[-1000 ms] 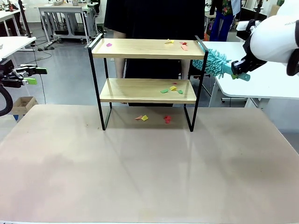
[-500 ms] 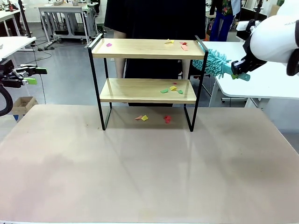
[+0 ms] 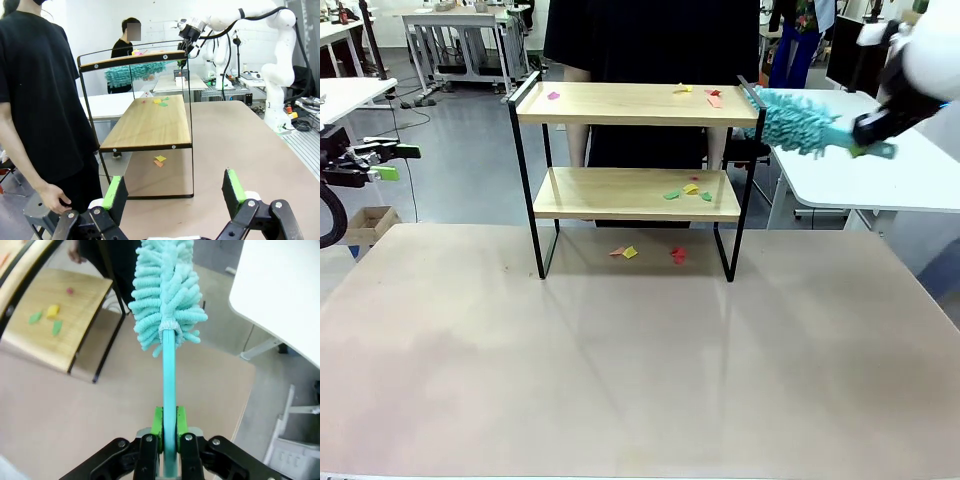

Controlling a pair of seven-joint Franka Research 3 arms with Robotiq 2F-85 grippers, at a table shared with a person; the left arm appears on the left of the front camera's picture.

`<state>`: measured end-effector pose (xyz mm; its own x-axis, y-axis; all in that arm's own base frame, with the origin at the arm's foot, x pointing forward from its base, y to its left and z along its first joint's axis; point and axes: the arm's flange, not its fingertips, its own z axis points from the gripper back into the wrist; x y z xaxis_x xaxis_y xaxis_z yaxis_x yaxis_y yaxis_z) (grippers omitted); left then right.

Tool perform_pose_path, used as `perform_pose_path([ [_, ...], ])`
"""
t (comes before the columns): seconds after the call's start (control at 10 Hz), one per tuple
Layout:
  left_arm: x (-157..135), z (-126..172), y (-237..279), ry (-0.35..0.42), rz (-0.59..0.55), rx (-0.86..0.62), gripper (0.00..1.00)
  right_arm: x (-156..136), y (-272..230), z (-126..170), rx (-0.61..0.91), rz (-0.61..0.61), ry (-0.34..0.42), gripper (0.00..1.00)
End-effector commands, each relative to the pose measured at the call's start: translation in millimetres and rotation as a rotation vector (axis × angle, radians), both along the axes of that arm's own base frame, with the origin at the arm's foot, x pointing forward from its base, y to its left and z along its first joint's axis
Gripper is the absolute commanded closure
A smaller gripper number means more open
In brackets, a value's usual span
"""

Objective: Clean the shelf.
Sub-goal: Clean the specific section of the Shelf indicated by the human with the Duster.

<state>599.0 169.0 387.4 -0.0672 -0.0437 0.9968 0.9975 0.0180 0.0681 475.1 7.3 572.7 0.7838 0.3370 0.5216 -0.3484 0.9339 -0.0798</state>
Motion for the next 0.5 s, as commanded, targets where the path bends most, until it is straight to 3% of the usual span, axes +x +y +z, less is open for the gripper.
perform_pose_path([
  [0.0, -1, 2, 0, -0.009, -0.003, 0.003, 0.00, -32, -44, 32, -0.062, 0.083, 0.060, 0.87],
  [0.2, -1, 2, 0, -0.009, -0.003, 0.003, 0.00, -65, -73, 51, -0.150, 0.179, 0.179, 0.87],
  [0.4, -1, 2, 0, -0.009, -0.003, 0.003, 0.00, -97, -85, 54, -0.175, 0.345, 0.363, 0.87],
])
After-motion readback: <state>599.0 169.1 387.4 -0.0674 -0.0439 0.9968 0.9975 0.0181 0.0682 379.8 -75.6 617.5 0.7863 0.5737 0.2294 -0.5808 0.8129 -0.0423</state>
